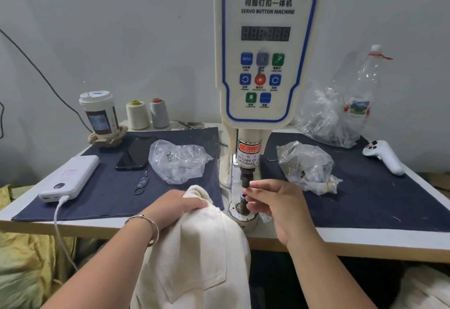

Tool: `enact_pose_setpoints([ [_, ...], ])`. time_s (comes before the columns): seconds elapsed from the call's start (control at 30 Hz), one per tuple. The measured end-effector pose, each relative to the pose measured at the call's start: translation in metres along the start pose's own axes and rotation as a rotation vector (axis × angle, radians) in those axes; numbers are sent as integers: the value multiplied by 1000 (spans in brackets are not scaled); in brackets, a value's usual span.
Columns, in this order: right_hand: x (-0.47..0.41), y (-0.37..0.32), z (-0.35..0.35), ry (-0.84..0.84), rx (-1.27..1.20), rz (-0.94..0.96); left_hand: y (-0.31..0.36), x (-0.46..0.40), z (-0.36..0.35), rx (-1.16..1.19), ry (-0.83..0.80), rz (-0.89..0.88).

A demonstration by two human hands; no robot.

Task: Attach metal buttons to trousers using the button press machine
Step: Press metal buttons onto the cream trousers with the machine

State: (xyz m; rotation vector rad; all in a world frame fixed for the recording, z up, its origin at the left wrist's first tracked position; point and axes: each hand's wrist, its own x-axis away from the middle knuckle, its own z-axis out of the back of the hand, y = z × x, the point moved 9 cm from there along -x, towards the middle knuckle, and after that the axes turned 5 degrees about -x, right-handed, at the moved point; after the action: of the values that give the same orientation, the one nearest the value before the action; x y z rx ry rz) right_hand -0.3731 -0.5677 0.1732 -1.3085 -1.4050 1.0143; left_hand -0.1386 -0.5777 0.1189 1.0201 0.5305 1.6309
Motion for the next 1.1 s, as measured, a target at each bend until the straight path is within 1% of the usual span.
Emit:
enact_pose_setpoints([
  [0.3, -5, 15, -3, -21, -271, -186, -2, -2, 1, 29, 12, 8],
  [0.53, 0, 18, -4, -41, -348, -278, -2, -3, 0, 43, 5, -1],
  [0.67, 5, 13, 0, -48, -318, -280, -1, -2, 0, 48, 1, -12],
  [0.83, 7, -1, 4, 21, -219, -228, 0, -1, -1, 49, -9, -20],
  [1.0, 23, 3, 1, 3, -287, -258, -1, -1, -1, 30, -39, -21],
  [1.03, 27, 3, 2, 22, -250, -230, -1, -2, -1, 26, -43, -24],
  [1.1, 38, 2, 7, 124, -86, -117, -1, -3, -1, 20, -51, -32],
])
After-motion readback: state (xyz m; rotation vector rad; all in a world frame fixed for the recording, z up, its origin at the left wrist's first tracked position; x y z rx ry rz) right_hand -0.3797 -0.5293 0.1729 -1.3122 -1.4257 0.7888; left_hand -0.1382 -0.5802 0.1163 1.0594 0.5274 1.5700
